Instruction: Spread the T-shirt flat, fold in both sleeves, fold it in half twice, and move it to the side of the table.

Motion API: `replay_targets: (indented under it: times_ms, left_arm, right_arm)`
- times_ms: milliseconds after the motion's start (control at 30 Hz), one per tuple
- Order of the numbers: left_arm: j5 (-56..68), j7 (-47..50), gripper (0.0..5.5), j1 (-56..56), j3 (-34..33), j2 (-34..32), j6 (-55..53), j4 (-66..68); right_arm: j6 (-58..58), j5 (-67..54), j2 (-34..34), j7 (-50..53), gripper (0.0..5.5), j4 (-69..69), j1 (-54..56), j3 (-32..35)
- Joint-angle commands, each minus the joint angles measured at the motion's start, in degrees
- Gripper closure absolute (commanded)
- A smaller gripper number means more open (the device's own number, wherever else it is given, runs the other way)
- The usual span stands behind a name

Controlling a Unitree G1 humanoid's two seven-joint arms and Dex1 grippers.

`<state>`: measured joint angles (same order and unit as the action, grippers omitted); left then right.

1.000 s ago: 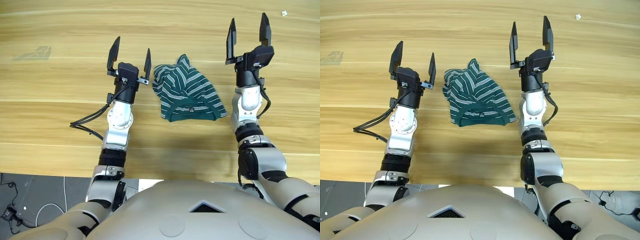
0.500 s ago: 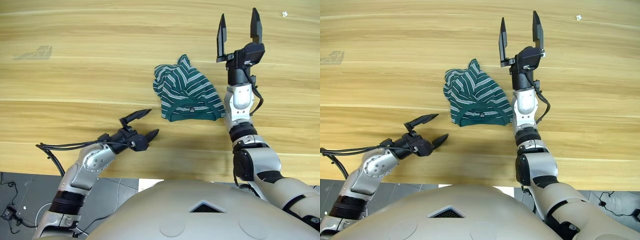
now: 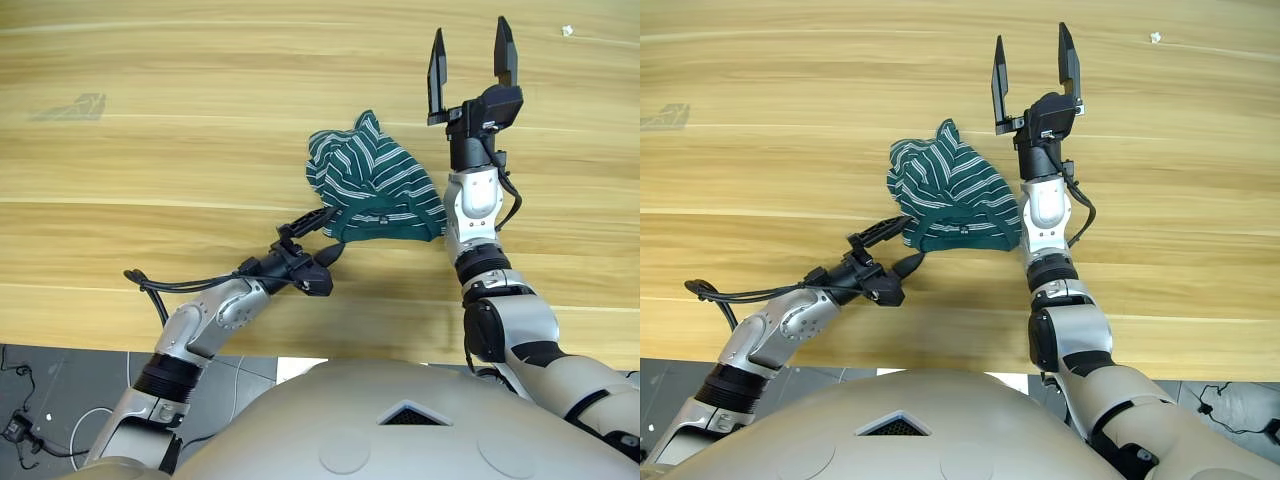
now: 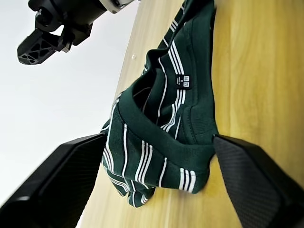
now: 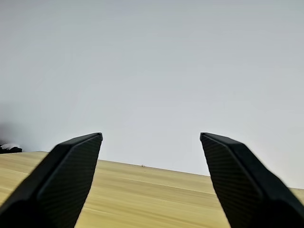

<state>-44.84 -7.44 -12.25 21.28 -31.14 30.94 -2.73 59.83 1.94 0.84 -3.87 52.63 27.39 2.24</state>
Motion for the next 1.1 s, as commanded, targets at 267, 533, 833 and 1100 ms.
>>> replay_targets:
  times_ms: [267, 533, 833, 1100]
  left_arm:
    - [-3.5, -2.4, 2.3, -0.7, 4.5, -3.1, -4.1, 9.8]
    - [-1.5, -3.3, 3.45, 0.8, 6.6, -3.5, -4.1, 14.5]
    - [1.0, -3.6, 4.34, 3.6, 9.0, -3.1, -4.0, 19.9]
    - [2.2, -3.7, 5.21, 5.3, 11.3, -3.2, -3.7, 25.5]
  right_arm:
    - [-0.7, 0.2, 0.3, 0.3, 1.64, -0.4, 1.0, 0.1]
    - [-0.6, 0.1, 0.3, 0.4, 1.64, -0.4, 1.0, 0.1]
    - [-0.6, 0.0, 0.2, 0.3, 1.64, -0.2, 1.2, 0.1]
    - [-0.5, 0.2, 0.0, 0.4, 1.64, -0.1, 1.4, 0.0]
